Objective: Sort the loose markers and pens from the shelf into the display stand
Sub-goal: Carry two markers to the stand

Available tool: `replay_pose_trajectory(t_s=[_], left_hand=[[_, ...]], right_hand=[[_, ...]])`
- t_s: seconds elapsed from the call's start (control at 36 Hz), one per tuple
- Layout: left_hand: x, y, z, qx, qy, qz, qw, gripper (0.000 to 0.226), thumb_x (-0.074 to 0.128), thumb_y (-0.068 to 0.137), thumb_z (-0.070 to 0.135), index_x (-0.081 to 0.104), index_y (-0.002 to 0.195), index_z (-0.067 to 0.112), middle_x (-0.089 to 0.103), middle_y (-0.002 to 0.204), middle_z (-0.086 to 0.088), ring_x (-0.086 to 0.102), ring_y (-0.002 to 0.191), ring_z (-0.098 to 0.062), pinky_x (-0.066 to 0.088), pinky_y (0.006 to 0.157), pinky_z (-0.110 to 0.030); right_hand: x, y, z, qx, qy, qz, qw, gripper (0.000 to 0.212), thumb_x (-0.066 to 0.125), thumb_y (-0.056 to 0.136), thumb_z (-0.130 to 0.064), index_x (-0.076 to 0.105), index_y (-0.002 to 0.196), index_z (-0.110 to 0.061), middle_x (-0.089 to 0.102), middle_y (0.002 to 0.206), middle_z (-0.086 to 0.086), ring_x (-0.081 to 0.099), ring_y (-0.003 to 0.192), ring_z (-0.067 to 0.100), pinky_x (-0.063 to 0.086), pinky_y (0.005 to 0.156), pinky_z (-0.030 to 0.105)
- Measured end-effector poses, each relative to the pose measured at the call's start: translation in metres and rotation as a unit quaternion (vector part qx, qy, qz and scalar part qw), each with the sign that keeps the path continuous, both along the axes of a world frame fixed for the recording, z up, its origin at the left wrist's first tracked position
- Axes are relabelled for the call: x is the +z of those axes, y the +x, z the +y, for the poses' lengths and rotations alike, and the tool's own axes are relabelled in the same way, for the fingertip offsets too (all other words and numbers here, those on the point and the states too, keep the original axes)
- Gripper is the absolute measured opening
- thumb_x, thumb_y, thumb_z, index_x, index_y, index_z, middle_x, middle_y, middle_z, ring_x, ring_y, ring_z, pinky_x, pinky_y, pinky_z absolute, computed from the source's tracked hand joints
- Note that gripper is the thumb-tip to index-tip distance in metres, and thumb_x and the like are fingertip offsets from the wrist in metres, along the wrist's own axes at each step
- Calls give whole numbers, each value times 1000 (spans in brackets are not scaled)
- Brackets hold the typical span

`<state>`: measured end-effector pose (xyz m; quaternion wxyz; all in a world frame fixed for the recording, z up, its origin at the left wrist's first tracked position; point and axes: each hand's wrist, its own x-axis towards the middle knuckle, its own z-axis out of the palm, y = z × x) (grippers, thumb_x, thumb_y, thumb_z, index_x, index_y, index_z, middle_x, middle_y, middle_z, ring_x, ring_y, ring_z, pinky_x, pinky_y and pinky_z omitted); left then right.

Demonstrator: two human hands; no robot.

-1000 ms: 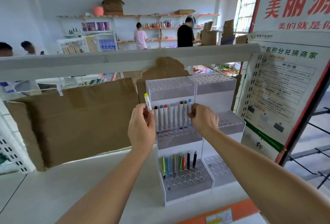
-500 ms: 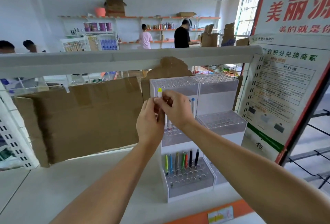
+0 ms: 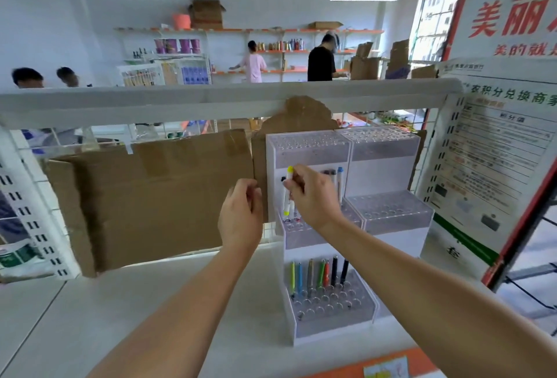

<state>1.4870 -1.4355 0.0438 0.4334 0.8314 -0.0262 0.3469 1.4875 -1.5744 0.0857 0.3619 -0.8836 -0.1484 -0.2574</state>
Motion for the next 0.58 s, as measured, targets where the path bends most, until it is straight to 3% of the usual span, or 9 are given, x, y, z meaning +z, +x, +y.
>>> replay_pose_trajectory(t_s=[0.11,0.25,0.39,0.47,0.58], left_hand=[[-1,2,-4,-10,9,-17,1000,12,49,95,15,59,101,16,61,93,-1,56,80,-21,50,69,-38],[-2,-1,-9,-22,14,-17,1000,14,51,93,9,61,100,17,62,94,0,57,80,-20,50,67,-37],[-3,-4,-12,-32,25,17,999,17,50,92,8,62,101,16,63,95,-1,56,81,-20,48,67,-34],[-2,-5,-16,-47,36,54,997,15,51,90,9,62,94,18,61,89,1,54,77,-19,42,62,-30],[4,-9,-26,-62,59,110,990,16,57,85,15,50,81,28,54,79,8,50,75,-17,31,53,-25]], right_hand=[[-9,4,3,5,-31,50,998,25,56,94,-20,46,72,-16,52,64,-1,50,59,17,38,53,27],[-14,6,5,-27,-42,81,995,42,58,94,-24,33,60,-27,42,58,-8,44,57,13,27,47,21],[-14,2,9,-64,-125,61,988,22,53,96,-30,47,77,-21,49,70,-6,47,63,13,24,47,20],[-11,2,9,-74,-143,65,985,21,51,97,-30,46,79,-20,51,73,-3,48,65,16,24,48,24],[-6,6,4,-33,-117,106,987,17,56,93,-33,51,84,-20,55,80,-3,55,74,19,41,59,28]])
